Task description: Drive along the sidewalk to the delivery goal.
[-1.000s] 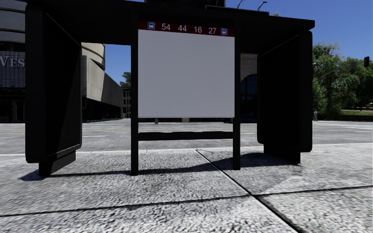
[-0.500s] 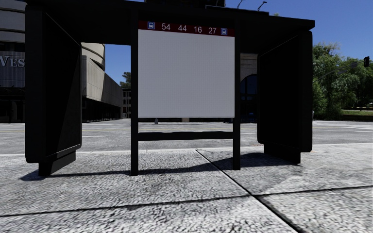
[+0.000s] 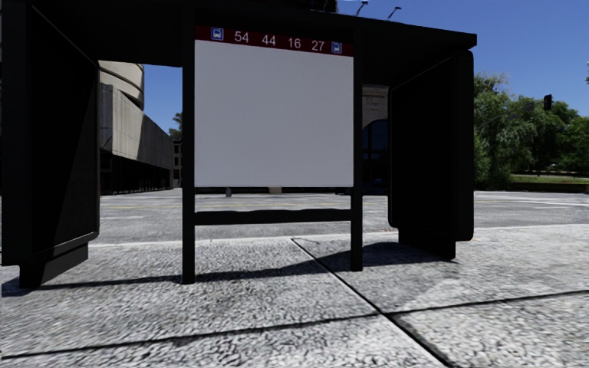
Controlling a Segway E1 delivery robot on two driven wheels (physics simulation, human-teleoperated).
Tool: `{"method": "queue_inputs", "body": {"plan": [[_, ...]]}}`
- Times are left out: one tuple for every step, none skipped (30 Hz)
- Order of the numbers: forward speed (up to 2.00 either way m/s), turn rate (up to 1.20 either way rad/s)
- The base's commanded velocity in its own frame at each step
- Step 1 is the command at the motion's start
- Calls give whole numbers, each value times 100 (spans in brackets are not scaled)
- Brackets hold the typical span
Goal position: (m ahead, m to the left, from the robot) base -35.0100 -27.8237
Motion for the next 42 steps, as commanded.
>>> {"method": "queue_inputs", "body": {"plan": [[92, -61], [94, -61], [95, -61], [96, -65], [96, -69], [96, -70], [98, -71], [98, -71], [101, -71], [108, -71], [115, -71], [118, -71], [120, -71], [120, -71], [120, -71], [120, -71], [121, -71], [121, -71], [121, -71], [121, -71], [122, -71], [122, -71], [122, -71], [122, -71], [122, -71], [122, -71], [122, -71], [122, -71], [122, -71], [122, -71], [122, -71], [122, -71], [123, -71], [123, -71], [123, -71], [124, -71], [124, -71], [124, -71], [124, -71], [124, -71], [124, -71], [124, -71]]}}
